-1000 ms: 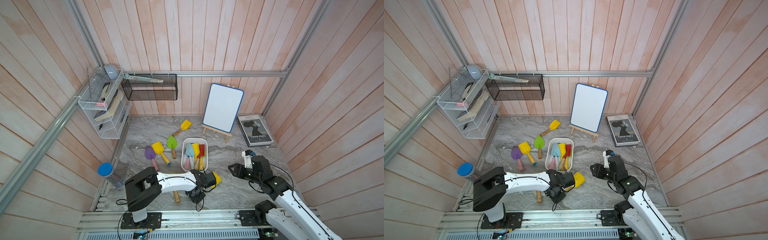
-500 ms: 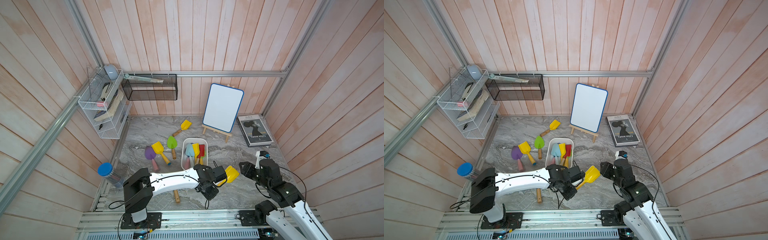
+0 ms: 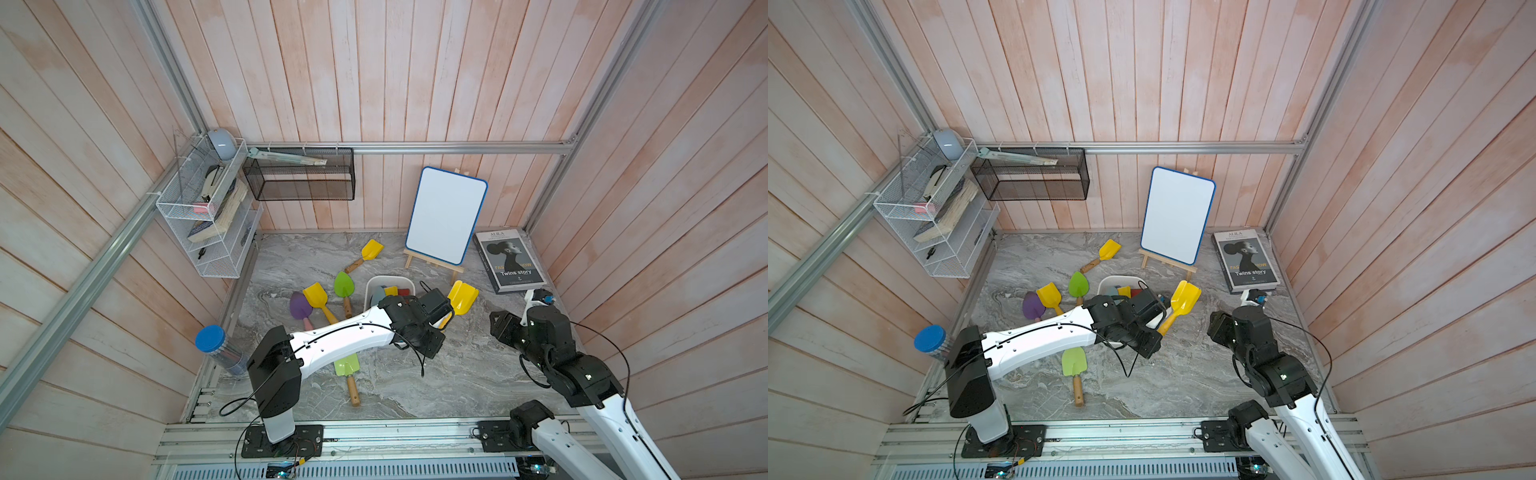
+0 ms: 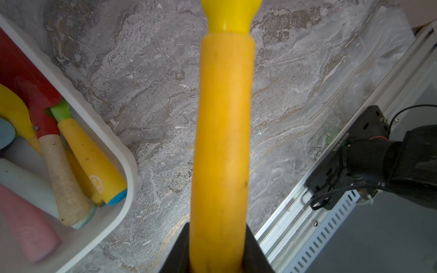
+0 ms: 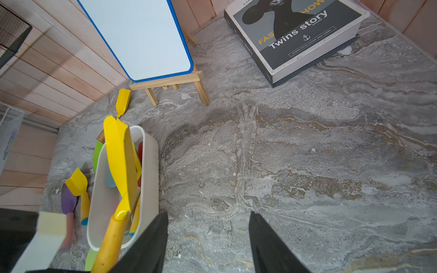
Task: Put the shovel into the storage box
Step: Pick up the shovel from the center of the board, then place the shovel in the storage box.
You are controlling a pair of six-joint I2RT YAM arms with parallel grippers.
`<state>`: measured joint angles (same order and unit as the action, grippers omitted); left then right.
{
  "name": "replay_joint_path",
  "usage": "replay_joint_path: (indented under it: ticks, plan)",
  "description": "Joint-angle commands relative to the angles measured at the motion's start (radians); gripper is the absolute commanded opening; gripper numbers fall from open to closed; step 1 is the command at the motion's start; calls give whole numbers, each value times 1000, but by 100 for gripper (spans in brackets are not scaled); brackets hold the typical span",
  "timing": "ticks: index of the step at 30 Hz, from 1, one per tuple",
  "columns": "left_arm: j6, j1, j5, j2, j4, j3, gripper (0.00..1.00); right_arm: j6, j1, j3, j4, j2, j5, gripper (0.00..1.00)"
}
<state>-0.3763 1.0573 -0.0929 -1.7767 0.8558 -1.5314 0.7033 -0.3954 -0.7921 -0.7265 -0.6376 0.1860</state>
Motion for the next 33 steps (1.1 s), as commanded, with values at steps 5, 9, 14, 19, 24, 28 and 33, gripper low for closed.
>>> replay_joint_path:
  ticks: [5,9,14,19,24,28,33]
  plan:
    - [-61,-61,26,-3,-60,25,18,-78,17,-101,67,-135,-41,60]
    - [-84,-68,21,4,-91,57,18,-101,31,-152,119,-214,-83,60]
    - [-92,-72,5,-3,-100,68,18,-120,41,-213,162,-305,-119,60]
    - [-116,-74,-34,-25,-78,24,18,-112,41,-211,229,-379,-179,60]
    - [-151,-74,-89,-49,-58,-20,18,-107,40,-206,285,-441,-206,59]
    - [-160,-74,-98,-57,-41,-38,18,-108,38,-207,311,-486,-210,59]
    - [-172,-74,-100,-53,-26,-47,18,-104,38,-190,352,-525,-192,55]
